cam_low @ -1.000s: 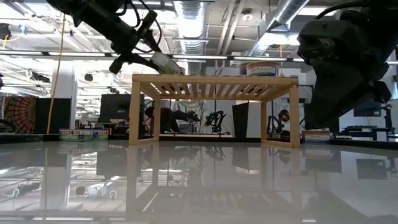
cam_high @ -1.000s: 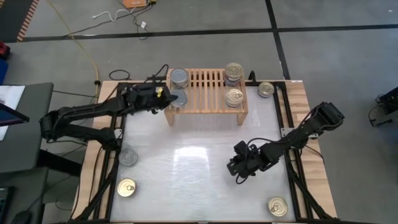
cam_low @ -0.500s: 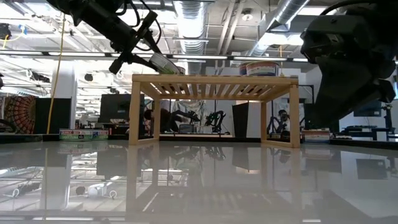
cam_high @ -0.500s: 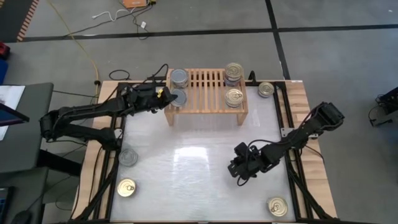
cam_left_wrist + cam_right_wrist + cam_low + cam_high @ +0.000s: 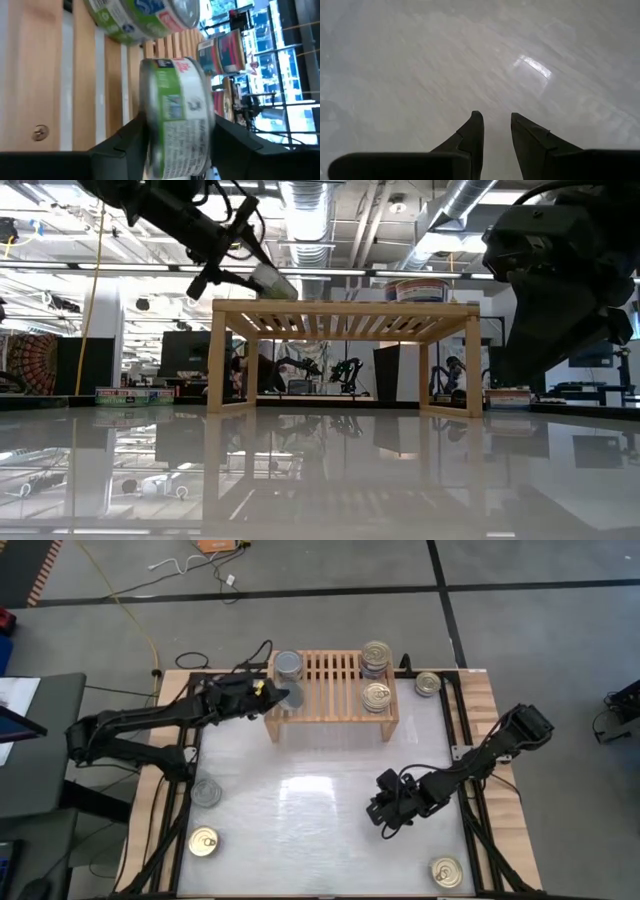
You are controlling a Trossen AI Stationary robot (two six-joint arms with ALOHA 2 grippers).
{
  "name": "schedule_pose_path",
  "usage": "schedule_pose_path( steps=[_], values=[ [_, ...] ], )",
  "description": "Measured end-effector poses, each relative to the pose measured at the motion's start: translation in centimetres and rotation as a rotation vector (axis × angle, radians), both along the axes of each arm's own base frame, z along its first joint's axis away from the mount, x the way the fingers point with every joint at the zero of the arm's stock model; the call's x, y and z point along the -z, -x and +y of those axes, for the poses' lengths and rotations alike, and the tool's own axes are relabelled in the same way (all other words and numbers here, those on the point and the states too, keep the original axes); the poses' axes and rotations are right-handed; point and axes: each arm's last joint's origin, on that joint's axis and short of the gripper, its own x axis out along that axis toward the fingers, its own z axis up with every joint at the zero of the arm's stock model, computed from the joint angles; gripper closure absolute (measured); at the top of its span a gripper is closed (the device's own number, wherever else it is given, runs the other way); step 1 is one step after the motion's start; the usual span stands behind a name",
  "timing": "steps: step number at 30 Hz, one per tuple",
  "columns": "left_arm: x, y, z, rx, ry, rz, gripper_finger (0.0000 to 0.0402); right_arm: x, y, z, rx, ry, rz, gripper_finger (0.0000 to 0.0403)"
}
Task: Stack canned seafood by type on shelf
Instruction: Put the green tuna can on the shelf
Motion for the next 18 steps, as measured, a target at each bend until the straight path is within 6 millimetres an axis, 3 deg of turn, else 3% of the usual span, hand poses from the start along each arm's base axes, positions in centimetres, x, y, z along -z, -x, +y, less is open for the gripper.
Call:
schedule_pose_path(
  steps=[7,18],
  values=[
    [0.75,-0.63,0.04,0.048,-0.003,0.041,0.0161,0.0,0.0,0.01,-0.007,0.001,0.002,0.028],
    [0.68,-0.69,-0.16,0.09,-0.139,0.115,0.0155,0.02,0.02,0.06,-0.018,-0.014,0.013,0.028]
  ],
)
